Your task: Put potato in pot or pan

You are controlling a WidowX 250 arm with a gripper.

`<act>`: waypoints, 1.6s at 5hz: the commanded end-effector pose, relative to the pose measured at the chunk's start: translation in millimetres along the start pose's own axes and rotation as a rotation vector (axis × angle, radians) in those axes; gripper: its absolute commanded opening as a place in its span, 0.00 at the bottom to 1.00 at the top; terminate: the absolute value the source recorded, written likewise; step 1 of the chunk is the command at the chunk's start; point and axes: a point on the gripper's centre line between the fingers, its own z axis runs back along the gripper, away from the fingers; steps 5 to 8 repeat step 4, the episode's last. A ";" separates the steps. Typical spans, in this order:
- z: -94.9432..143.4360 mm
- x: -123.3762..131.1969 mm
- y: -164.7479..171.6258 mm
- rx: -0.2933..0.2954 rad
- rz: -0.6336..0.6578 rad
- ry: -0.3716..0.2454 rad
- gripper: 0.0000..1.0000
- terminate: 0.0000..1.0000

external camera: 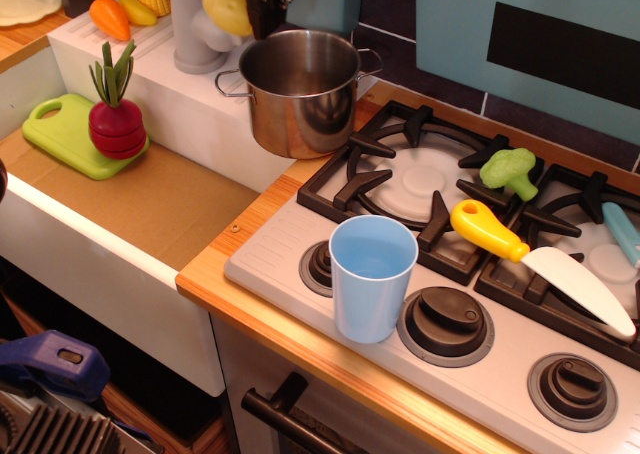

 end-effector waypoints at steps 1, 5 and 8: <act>7.0 21.5 -4.6 0.010 0.013 -0.122 1.00 0.00; 7.0 21.5 -4.6 0.010 0.013 -0.122 1.00 1.00; 7.0 21.5 -4.6 0.010 0.013 -0.122 1.00 1.00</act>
